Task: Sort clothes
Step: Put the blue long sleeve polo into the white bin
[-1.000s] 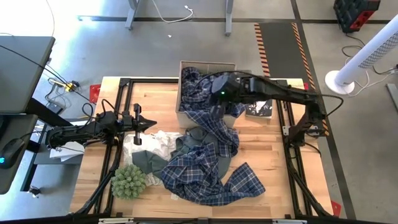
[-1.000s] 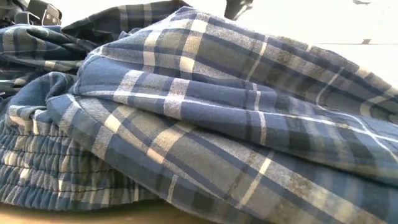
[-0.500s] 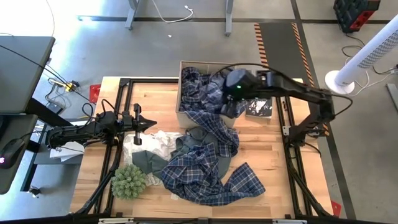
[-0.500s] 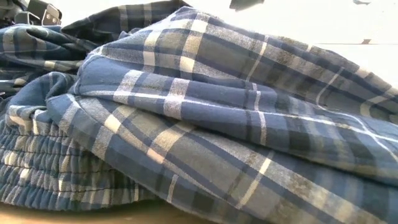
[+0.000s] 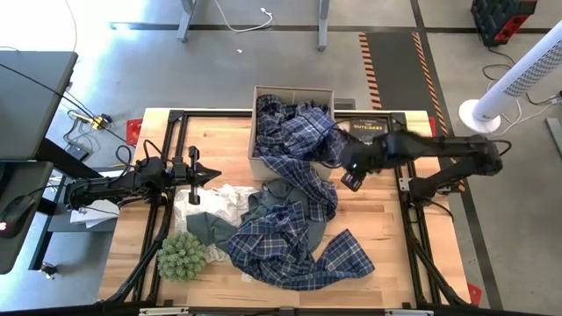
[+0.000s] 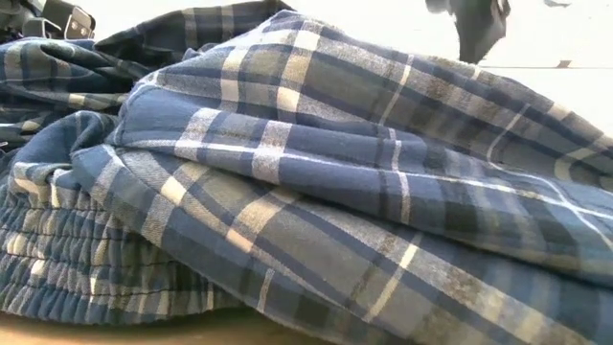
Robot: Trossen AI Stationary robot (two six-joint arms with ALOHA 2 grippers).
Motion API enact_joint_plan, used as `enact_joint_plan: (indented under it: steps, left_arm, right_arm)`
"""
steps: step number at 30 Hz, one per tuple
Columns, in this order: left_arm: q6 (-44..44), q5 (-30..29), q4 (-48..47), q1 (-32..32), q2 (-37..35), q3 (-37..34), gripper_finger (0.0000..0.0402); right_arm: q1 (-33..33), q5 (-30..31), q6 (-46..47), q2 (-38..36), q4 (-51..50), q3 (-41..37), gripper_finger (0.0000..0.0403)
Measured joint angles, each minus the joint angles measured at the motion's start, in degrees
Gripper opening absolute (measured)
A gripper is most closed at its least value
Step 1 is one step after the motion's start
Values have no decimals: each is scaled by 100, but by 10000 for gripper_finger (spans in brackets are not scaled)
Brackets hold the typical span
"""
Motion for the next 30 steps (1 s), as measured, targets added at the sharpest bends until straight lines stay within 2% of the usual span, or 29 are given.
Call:
enact_joint_plan:
  steps: [5,10,13,18,20,22,24,27,30]
  left_arm:
    - [0,0,0,-1,0,0,1]
    - [0,0,0,-2,0,0,1]
    - [0,0,0,-1,2,0,1]
    - [0,-2,0,-1,1,0,1]
    - [0,0,0,0,0,0,1]
    - [0,0,0,-1,2,-2,1]
    - [2,0,0,-2,0,-2,1]
    - [1,0,0,-2,1,0,1]
    - [2,0,0,0,1,-1,1]
  right_arm:
    - [-267,0,872,-215,985,-1762,172]
    - [-557,435,577,-199,3092,-2745,172]
    - [-725,933,171,-224,3873,-2787,172]
    - [-803,2209,-393,-432,4052,-2138,172]
    - [-809,2512,-752,-519,4231,-1839,172]
    - [-813,2500,-1258,-553,4681,-1578,172]
    - [-809,2221,-1774,-551,5267,-1392,172]
    - [-849,1530,-2333,-441,6312,-1315,172]
    - [-990,866,-2392,-152,6852,-1315,172]
